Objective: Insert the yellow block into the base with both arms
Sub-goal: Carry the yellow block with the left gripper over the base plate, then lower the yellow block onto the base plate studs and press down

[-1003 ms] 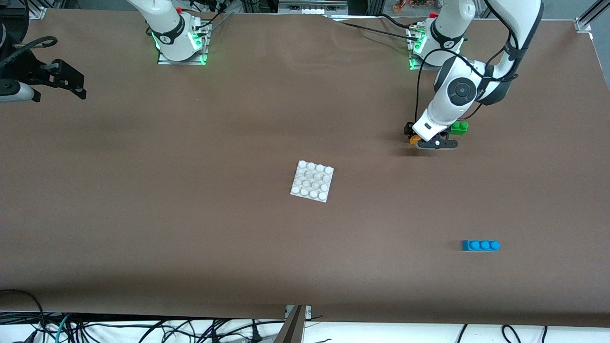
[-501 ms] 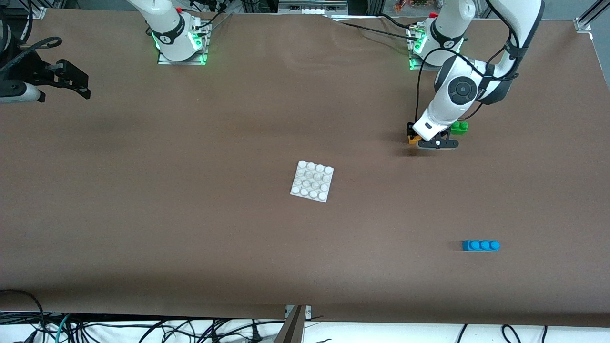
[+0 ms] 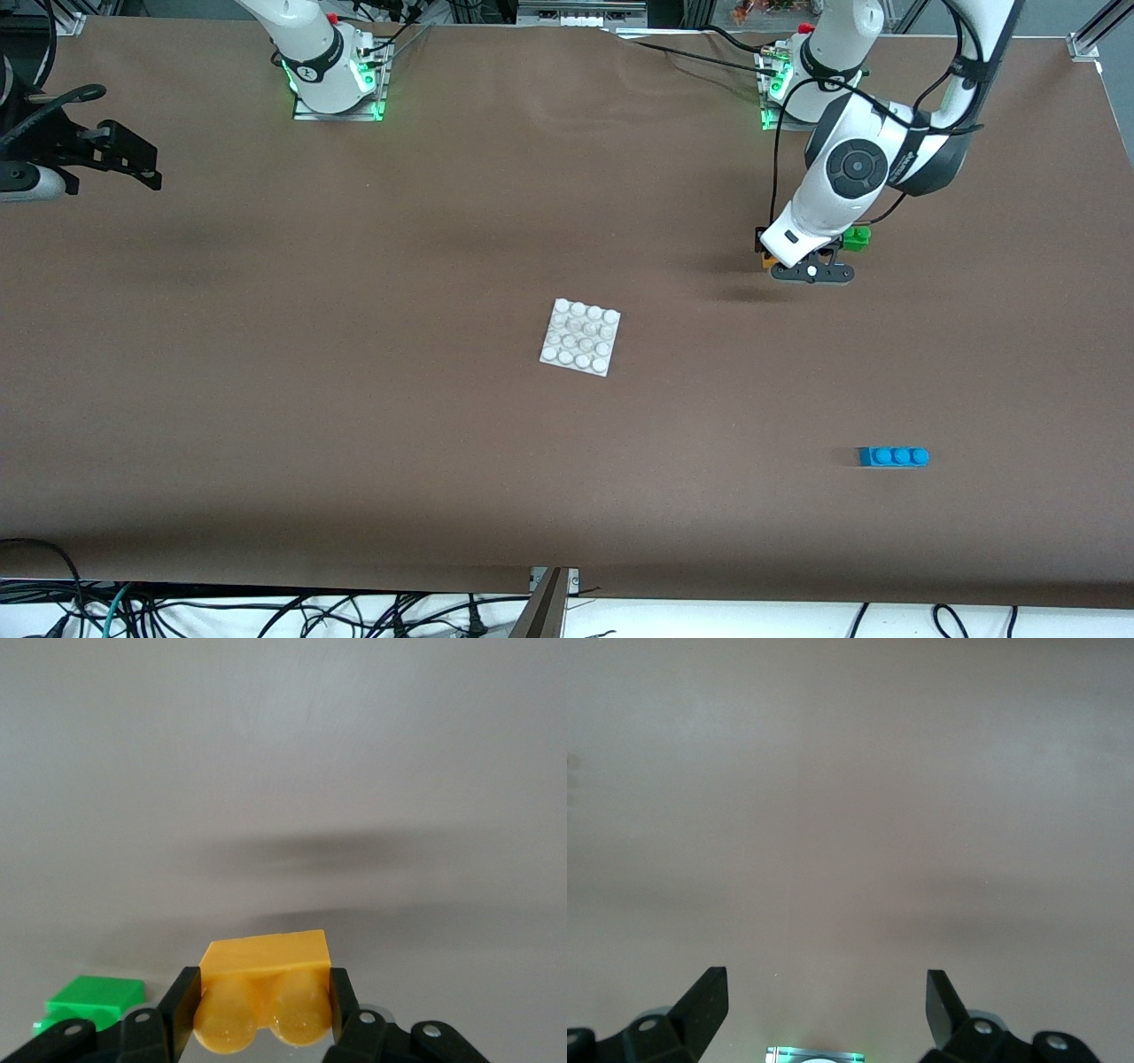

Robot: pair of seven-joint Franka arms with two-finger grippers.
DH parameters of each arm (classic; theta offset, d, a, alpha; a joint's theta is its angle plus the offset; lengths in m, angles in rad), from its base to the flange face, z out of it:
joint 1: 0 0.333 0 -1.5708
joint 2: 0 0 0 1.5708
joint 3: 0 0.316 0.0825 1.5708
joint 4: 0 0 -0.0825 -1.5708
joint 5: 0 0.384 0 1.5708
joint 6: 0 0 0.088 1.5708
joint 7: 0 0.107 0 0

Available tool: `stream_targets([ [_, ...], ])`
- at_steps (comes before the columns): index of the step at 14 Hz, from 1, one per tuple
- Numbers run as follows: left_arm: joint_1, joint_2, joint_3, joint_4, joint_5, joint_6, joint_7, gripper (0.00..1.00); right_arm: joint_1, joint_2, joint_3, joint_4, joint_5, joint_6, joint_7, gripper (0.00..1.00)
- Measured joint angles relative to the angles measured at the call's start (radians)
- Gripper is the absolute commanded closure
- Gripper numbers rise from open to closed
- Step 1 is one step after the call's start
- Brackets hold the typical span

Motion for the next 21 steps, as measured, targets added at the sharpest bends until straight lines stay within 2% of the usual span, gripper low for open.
stream_targets([
  [2, -0.003, 0.034, -0.029, 0.135, 0.000, -0.079, 0.000, 0.60, 0.000, 0.001, -0.002, 0.000, 0.012, 0.000, 0.000, 0.01],
  [5, -0.037, 0.147, -0.054, 0.304, 0.000, -0.095, 0.000, 0.60, 0.001, 0.001, 0.001, 0.002, 0.023, 0.000, 0.000, 0.01],
  [9, -0.154, 0.331, -0.054, 0.544, 0.000, -0.143, -0.008, 0.59, 0.001, 0.002, 0.005, 0.003, 0.032, 0.000, 0.000, 0.01],
  [12, -0.226, 0.452, -0.051, 0.691, 0.000, -0.151, -0.022, 0.57, 0.001, 0.003, 0.003, 0.003, 0.032, 0.000, 0.000, 0.01],
  [14, -0.301, 0.522, -0.016, 0.765, 0.000, -0.152, -0.063, 0.57, 0.001, 0.003, 0.002, 0.003, 0.032, 0.000, 0.000, 0.01],
  [18, -0.528, 0.608, 0.160, 0.865, 0.000, -0.153, -0.108, 0.58, 0.001, 0.004, 0.002, 0.004, 0.032, 0.000, 0.000, 0.01],
  [21, -0.582, 0.663, 0.184, 0.950, 0.000, -0.154, -0.118, 0.57, 0.001, 0.004, 0.002, 0.004, 0.032, 0.000, 0.000, 0.01],
])
